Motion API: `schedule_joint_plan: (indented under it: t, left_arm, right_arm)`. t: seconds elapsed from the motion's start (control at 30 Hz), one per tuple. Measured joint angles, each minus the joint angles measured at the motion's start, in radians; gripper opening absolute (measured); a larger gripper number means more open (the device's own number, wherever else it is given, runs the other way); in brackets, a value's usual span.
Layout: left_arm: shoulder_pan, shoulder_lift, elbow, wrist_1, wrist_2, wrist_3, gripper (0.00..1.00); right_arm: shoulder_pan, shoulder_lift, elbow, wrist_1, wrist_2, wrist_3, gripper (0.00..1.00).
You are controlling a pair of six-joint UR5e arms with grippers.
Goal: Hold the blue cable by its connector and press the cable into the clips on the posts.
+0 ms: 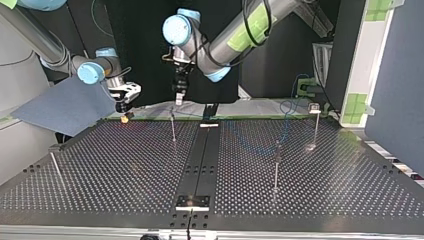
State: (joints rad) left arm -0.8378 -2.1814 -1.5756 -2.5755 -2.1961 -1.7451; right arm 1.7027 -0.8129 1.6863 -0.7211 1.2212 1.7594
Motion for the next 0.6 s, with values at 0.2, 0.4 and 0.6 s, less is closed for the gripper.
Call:
schedule_joint_plan:
  t: [0.2,0.4,0.6]
  left_arm:
    - [-0.013,0.063,-0.063,0.002,-0.026,-0.002,1.00]
    - [-0.025,0.124,-0.124,0.006,-0.029,-0.004,1.00]
    - [-0.015,0.180,-0.179,0.046,-0.016,-0.015,1.00]
  right_arm:
    - [-0.003,0.000,0.000,0.000,0.000,0.000,0.00]
    - [-0.004,0.000,0.000,0.005,0.000,0.000,0.00]
    - [-0.004,0.000,0.000,0.010,0.000,0.000,0.00]
